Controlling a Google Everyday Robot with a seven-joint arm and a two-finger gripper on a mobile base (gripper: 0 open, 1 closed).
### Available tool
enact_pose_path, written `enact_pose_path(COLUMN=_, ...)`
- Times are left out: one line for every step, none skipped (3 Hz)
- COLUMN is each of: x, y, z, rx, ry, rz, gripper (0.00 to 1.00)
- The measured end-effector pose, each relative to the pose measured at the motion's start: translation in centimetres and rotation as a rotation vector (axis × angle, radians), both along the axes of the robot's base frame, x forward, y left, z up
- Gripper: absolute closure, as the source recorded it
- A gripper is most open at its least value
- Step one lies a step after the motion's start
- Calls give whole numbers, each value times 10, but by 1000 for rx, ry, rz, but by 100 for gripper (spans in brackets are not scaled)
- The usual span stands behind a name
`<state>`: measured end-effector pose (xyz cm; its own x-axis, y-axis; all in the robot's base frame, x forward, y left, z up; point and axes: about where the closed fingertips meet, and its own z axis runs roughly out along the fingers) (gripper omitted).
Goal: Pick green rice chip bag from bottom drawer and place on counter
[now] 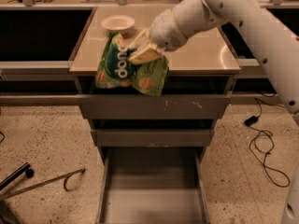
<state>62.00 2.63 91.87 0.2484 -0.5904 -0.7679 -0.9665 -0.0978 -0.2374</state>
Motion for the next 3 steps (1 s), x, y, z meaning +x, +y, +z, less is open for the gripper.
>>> enact_pose_path(x=38, y=-21, z=60, rx=13, ry=-186, rz=-77, gripper=100)
enact_pose_path(x=92, y=-54, z=87, rx=48, ry=-372, rz=-230, gripper=100)
enact_pose_path(x=106, y=-51, z=99, rx=85, ry=-413, rz=-273, gripper=100)
